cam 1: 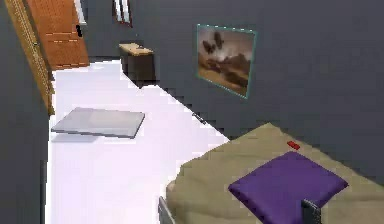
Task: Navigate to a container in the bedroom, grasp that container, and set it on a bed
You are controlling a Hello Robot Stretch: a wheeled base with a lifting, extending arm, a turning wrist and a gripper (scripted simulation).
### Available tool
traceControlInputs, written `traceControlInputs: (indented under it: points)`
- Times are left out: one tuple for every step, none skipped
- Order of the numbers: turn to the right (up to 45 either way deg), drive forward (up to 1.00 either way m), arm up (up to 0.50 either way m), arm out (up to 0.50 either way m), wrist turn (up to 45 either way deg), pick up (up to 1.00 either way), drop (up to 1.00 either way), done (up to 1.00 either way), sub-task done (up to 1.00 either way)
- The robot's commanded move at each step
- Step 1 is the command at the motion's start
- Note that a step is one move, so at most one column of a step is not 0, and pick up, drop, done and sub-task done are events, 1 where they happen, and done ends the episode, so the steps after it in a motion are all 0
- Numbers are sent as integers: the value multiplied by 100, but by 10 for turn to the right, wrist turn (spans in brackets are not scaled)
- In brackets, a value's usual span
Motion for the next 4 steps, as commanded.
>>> traceControlInputs:
  points:
    - [-420,0,0,0,0,0,0,0,0]
    - [0,0,0,48,0,0,0,0,0]
    - [0,0,0,0,450,0,0,0,0]
    - [0,0,0,0,450,0,0,0,0]
